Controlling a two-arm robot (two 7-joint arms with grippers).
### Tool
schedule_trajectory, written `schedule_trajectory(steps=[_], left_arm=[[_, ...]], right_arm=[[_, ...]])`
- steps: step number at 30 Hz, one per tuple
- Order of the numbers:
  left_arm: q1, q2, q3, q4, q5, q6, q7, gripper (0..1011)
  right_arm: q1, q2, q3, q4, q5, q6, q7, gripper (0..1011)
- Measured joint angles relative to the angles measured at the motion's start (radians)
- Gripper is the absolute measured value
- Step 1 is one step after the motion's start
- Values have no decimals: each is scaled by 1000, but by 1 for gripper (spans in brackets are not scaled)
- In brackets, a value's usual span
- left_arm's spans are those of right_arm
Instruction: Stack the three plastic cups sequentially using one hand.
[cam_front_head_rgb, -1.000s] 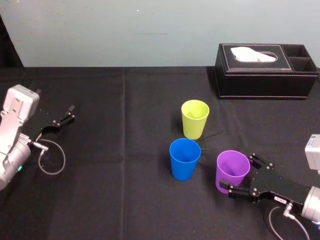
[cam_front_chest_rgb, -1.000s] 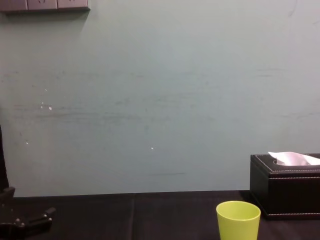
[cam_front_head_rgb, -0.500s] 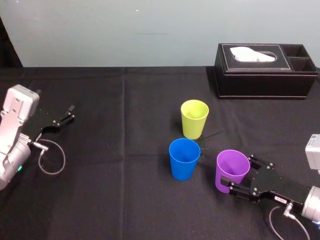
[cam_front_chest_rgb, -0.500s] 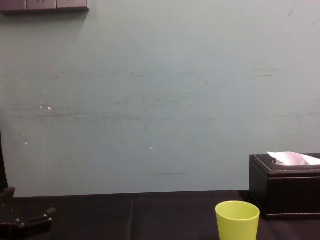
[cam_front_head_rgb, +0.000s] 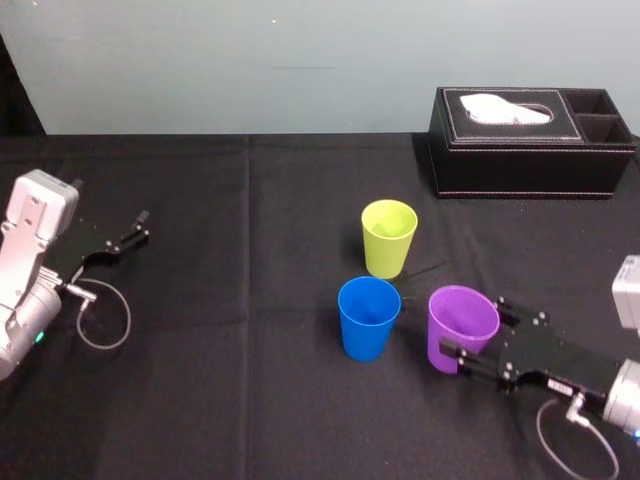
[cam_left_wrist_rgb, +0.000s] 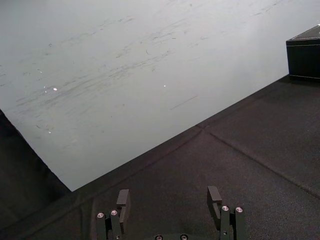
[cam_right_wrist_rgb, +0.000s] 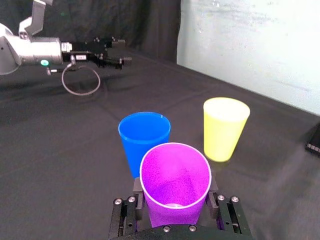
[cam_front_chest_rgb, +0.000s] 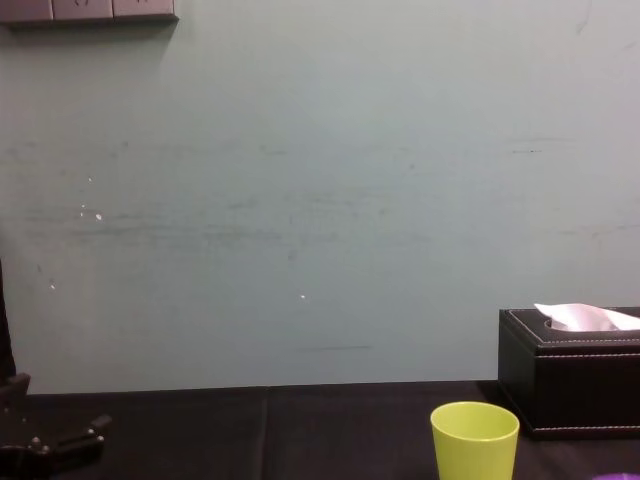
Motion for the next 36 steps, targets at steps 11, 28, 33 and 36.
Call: schedule_trajectory(steps=[11, 28, 33, 36], left_arm=[[0, 0, 0, 0, 0, 0, 0, 1012], [0, 0, 0, 0, 0, 0, 0, 1011], [0, 0, 0, 0, 0, 0, 0, 1012], [0, 0, 0, 0, 0, 0, 0, 1011]], right_arm=[[116, -17, -13, -22, 6, 90, -13, 723], [340, -116, -94, 58, -19, 215, -68, 723], [374, -138, -104, 97, -6, 218, -68, 723], [387, -145, -109, 109, 0, 218, -69, 723]])
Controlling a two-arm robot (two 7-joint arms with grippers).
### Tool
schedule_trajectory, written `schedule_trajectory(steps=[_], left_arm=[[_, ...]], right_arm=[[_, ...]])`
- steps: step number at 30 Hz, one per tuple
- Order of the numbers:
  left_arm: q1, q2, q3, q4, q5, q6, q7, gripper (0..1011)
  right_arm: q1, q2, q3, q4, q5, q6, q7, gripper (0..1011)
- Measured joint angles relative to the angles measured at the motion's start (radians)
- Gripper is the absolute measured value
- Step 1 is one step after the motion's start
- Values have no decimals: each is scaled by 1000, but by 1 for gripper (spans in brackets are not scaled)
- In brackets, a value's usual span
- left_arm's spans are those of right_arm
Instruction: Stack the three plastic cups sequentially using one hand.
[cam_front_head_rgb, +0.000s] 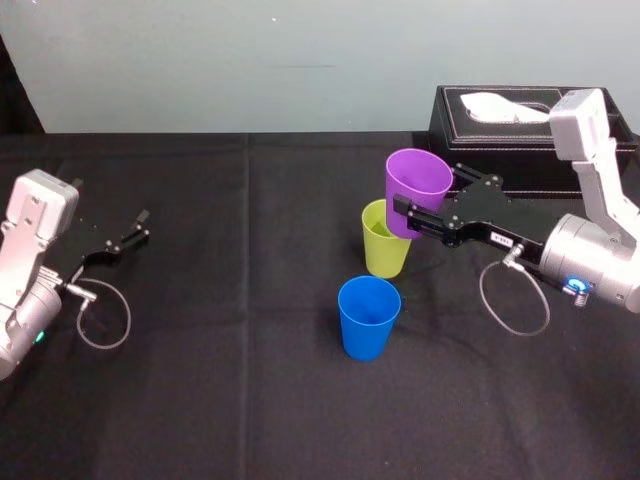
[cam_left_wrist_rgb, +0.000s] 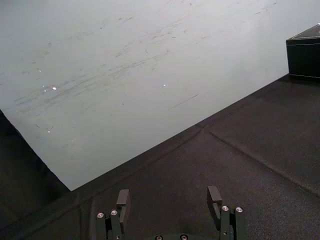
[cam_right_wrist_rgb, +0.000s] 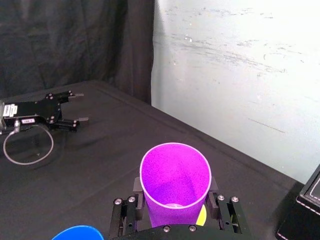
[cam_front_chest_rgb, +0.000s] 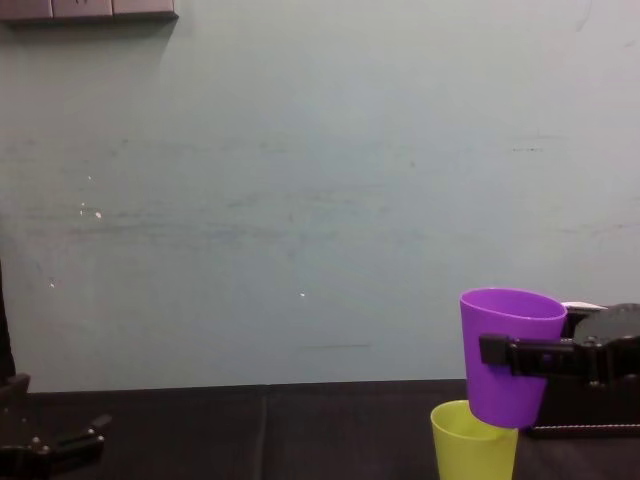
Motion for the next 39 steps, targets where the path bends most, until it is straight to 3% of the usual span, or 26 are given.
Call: schedule_trajectory(steps=[16, 39], left_arm=[[0, 0, 0, 0, 0, 0, 0, 1011], [0, 0, 0, 0, 0, 0, 0, 1011]], right_arm=[[64, -33, -33, 69, -8, -2, -7, 723], [79, -50, -60, 107, -31, -5, -7, 723]])
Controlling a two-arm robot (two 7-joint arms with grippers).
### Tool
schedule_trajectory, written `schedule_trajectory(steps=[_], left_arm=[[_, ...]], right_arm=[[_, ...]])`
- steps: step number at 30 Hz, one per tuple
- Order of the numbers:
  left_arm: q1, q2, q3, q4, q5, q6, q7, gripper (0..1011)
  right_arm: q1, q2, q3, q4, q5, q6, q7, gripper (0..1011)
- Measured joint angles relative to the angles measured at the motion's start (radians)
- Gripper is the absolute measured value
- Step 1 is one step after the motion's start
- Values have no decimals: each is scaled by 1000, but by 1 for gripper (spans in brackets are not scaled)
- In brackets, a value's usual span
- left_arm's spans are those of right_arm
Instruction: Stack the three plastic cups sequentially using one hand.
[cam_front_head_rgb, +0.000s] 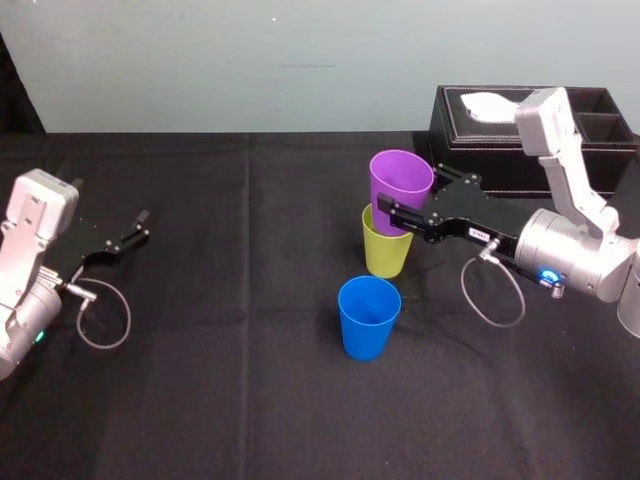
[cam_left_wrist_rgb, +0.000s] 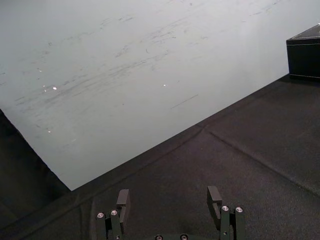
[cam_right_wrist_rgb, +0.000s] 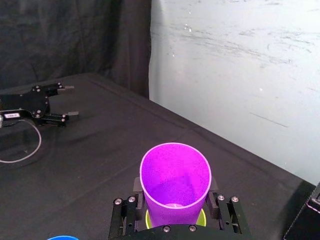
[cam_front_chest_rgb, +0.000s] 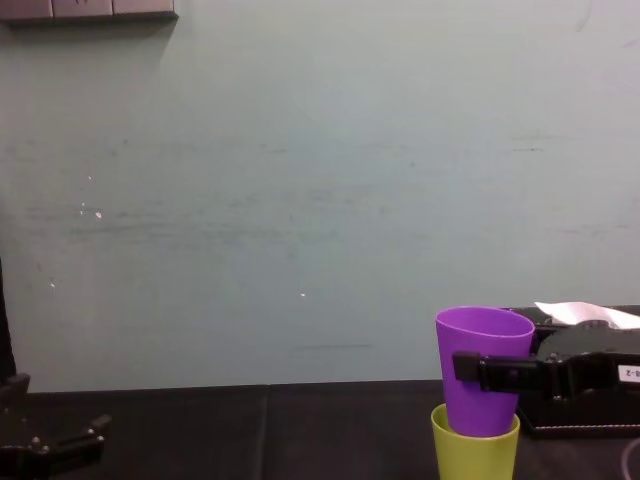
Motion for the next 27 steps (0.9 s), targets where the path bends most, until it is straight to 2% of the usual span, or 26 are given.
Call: schedule_trajectory(steps=[16, 19, 23, 27], left_arm=[[0, 0, 0, 0, 0, 0, 0, 1011], [0, 0, 0, 0, 0, 0, 0, 1011], [0, 0, 0, 0, 0, 0, 0, 1012], [0, 0, 0, 0, 0, 0, 0, 1011]], right_arm=[[5, -9, -8, 18, -15, 0, -4, 723], [5, -8, -8, 17, -15, 0, -4, 762], [5, -8, -8, 16, -15, 0, -4, 900], [4, -7, -7, 15, -15, 0, -4, 989]])
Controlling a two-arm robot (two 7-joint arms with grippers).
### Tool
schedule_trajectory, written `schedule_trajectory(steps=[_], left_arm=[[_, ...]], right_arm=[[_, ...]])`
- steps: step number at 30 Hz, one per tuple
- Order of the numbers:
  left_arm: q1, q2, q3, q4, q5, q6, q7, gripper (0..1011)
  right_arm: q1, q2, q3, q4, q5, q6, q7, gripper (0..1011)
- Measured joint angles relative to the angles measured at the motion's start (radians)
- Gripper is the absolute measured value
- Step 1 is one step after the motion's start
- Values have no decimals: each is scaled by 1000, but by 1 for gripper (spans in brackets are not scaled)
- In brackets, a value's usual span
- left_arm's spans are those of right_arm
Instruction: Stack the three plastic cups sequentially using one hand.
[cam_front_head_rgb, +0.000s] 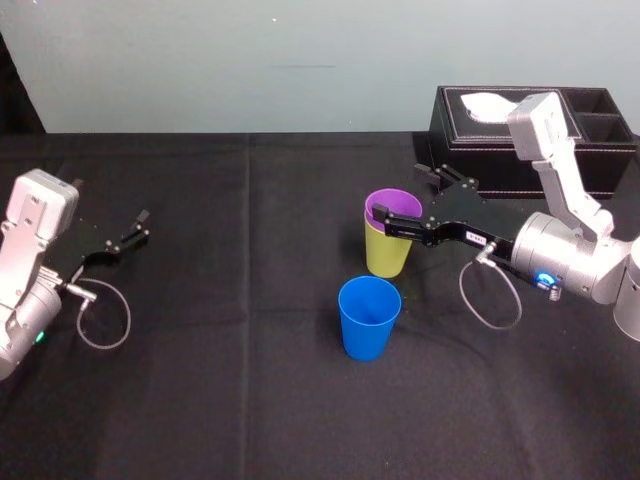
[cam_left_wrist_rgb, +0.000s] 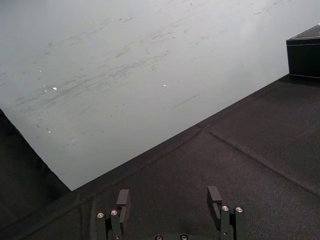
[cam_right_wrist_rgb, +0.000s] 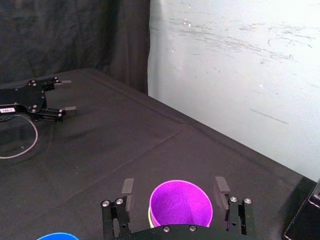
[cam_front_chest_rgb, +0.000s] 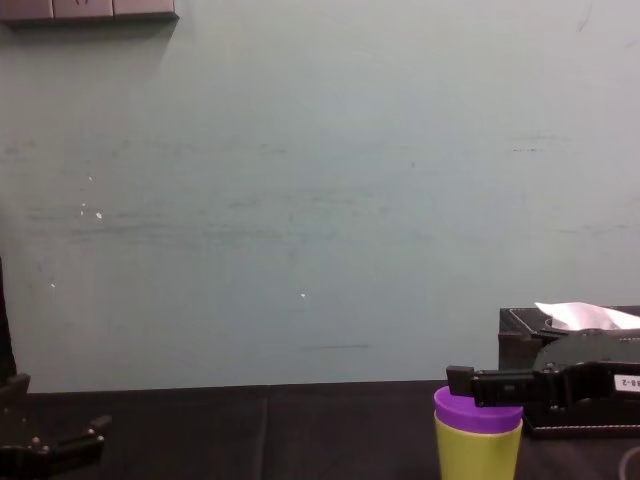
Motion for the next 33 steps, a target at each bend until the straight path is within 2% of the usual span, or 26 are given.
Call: schedule_trajectory(steps=[10, 16, 24, 25, 28, 33], left_arm=[[0, 0, 0, 0, 0, 0, 0, 1011], [0, 0, 0, 0, 0, 0, 0, 1011], [0, 0, 0, 0, 0, 0, 0, 1011], [0, 0, 0, 0, 0, 0, 0, 1011], [0, 0, 0, 0, 0, 0, 0, 1011], [0, 0, 0, 0, 0, 0, 0, 1011]], right_arm=[[0, 1, 1, -1, 1, 0, 0, 1000], [-22, 20, 15, -47, 8, -2, 2, 1000], [-126, 108, 56, -189, 33, 1, 9, 1000], [-126, 108, 56, -189, 33, 1, 9, 1000], [-190, 148, 81, -232, 49, -13, 9, 1000], [-265, 187, 106, -264, 57, -45, 9, 1000]])
